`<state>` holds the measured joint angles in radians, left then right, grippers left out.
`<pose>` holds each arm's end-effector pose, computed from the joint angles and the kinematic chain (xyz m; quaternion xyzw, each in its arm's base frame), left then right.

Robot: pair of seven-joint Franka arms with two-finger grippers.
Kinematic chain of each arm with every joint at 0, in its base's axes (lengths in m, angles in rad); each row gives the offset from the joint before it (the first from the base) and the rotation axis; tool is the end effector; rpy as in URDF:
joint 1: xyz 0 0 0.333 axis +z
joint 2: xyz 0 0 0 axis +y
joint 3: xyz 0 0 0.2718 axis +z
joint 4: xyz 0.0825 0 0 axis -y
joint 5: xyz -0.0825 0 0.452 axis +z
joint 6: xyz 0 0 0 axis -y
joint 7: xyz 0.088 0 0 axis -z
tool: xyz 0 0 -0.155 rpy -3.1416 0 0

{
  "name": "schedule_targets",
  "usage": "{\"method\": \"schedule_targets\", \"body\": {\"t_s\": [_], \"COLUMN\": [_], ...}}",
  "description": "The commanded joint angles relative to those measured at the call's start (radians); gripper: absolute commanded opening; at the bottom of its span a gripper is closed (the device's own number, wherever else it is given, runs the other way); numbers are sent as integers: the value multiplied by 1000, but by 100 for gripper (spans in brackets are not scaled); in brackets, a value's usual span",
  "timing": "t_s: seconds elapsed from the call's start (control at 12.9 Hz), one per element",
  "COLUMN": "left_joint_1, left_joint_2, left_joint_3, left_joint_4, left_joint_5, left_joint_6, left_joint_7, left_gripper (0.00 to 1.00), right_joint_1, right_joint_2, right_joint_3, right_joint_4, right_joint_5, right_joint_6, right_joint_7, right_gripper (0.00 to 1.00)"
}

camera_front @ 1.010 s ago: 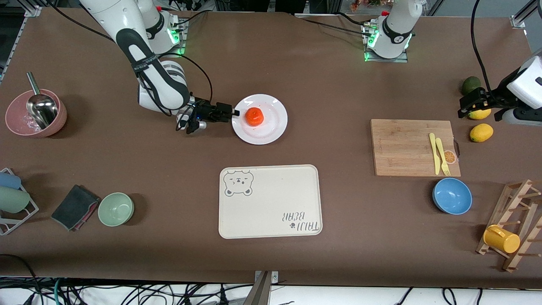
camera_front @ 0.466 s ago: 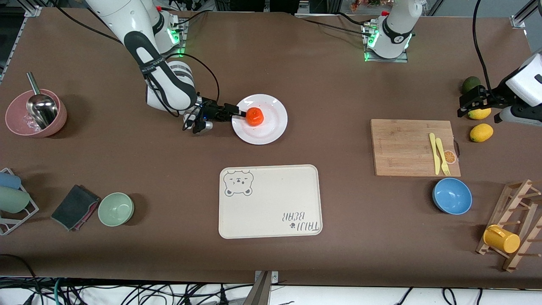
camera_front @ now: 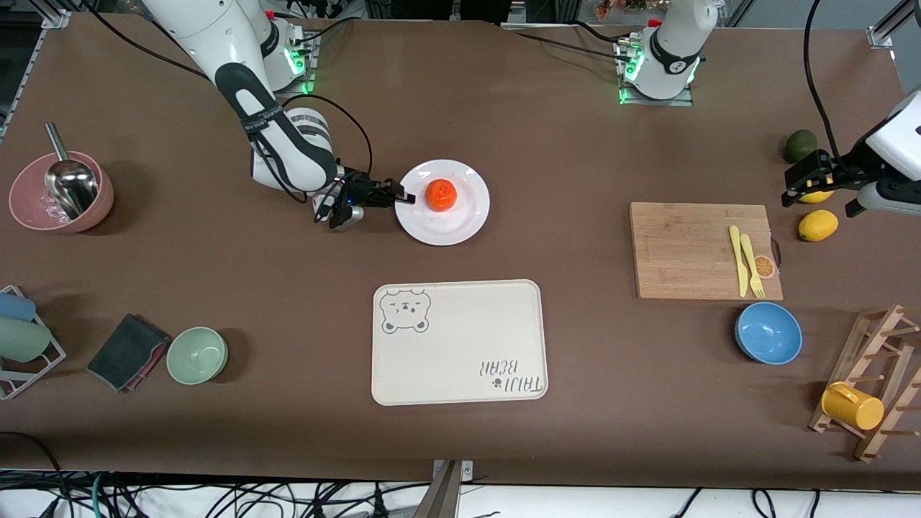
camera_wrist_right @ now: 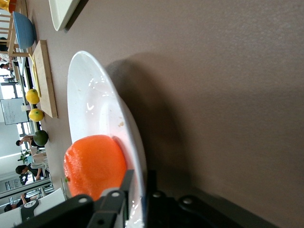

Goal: Place orange and plate with both arms
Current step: 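Reach the right gripper to the white plate rim and grasp it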

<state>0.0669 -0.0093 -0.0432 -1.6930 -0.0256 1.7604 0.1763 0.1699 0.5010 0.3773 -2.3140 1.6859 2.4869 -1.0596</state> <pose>0.6379 0.0116 0.4888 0.9964 -0.0742 0.0394 0.0086 0.3925 0.3158 -0.0115 -0.8944 0.0162 0.0357 0.4455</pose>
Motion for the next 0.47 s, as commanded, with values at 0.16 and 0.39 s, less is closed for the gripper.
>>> {"method": "schedule_targets", "body": {"t_s": [0.16,0.39], "left_joint_1": [7,4], "left_joint_2": [5,5], "left_joint_3": [-6,-6], "left_joint_4": [16,12], "left_joint_5": [-19,-25], "left_joint_6": [22,21], "left_joint_7": [25,25], "left_gripper": [100,100], "right_joint_1": [-13,-32], "right_joint_2": [11,11], "right_joint_3": [6,3], "right_joint_4": [34,138], "right_joint_5": [55,112], "right_joint_6": [10,3], "right_joint_7": [-17,48], "right_gripper": [0,0]}}
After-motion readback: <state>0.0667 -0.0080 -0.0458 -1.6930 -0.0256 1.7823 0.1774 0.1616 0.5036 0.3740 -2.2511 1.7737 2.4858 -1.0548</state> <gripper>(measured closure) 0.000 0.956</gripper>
